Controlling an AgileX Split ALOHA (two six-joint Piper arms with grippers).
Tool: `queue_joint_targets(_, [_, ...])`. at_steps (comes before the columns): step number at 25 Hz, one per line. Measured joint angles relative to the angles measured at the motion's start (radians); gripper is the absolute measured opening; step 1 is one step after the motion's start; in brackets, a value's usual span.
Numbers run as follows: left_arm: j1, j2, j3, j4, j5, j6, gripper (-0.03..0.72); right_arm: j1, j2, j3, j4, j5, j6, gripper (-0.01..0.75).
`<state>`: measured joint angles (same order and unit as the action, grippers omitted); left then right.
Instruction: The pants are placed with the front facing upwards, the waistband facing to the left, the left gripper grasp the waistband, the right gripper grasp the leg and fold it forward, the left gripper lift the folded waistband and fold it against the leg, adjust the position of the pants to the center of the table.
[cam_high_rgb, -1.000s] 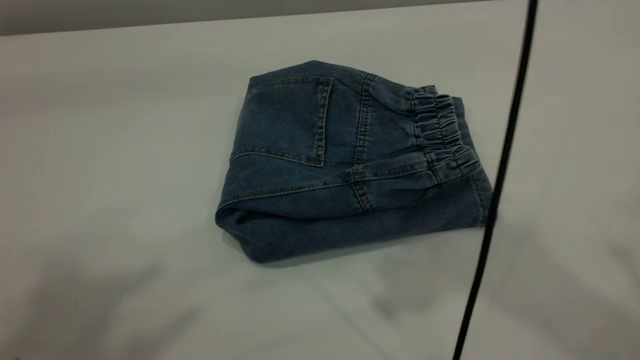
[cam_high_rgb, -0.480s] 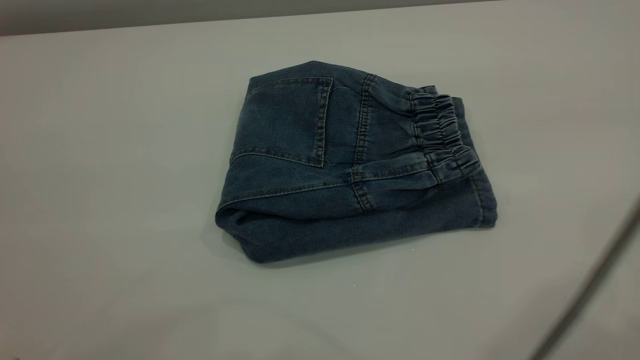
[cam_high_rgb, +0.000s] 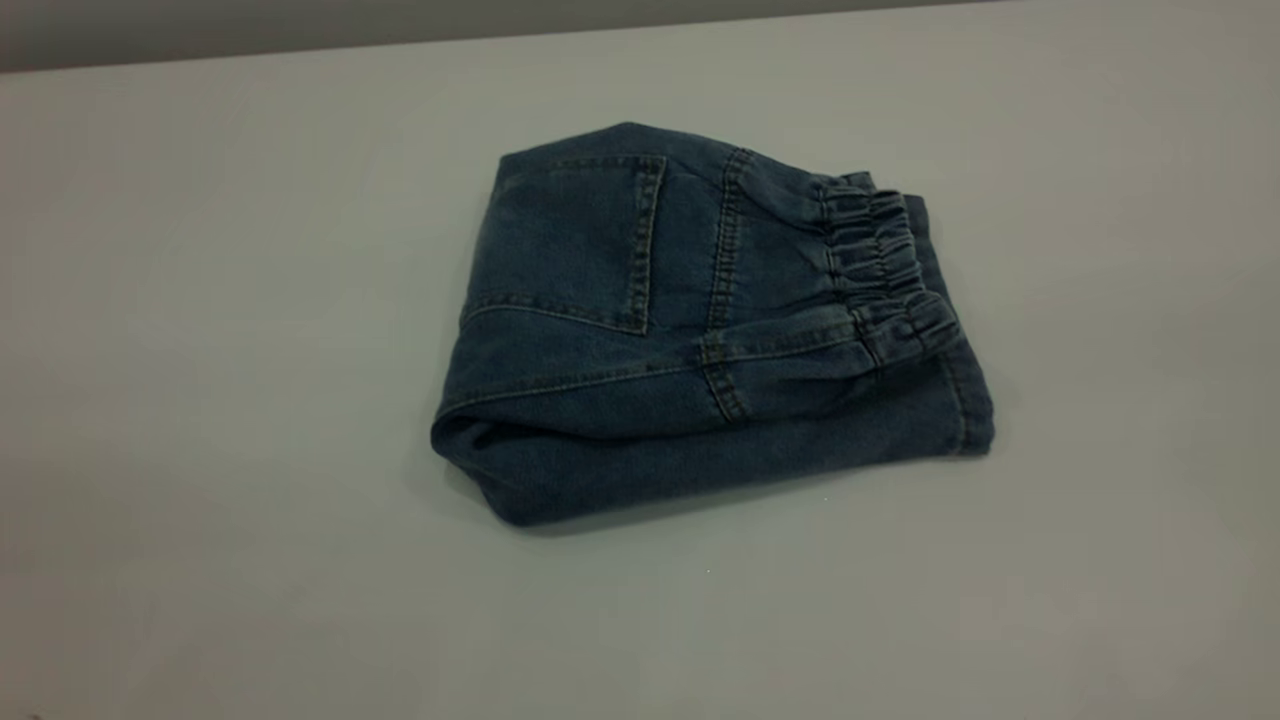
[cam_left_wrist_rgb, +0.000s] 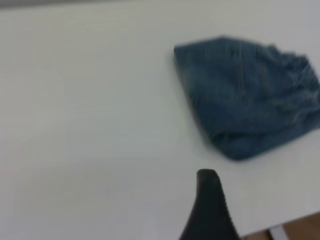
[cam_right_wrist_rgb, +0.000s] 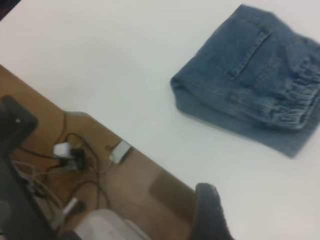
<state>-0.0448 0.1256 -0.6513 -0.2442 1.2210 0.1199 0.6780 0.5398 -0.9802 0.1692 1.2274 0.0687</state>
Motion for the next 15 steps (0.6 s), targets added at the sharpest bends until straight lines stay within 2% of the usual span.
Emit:
queue_joint_targets(5, [0.0,-0.023,0.104,0.078,-0.057,-0.031,0.475,0.0,-0.146,0.15,-0.051,-0.003,-0.051,0.423])
queue_joint_targets(9, [0.0,-0.028,0.116,0.09,-0.097,-0.03,0.475,0.0,-0.263,0.273,-0.066,-0.008,-0.048,0.423])
queue_joint_targets(15, [0.0,-0.028,0.125,0.089,-0.106,-0.03,0.475,0.0,-0.398,0.443,-0.065,-0.158,-0.052,0.423])
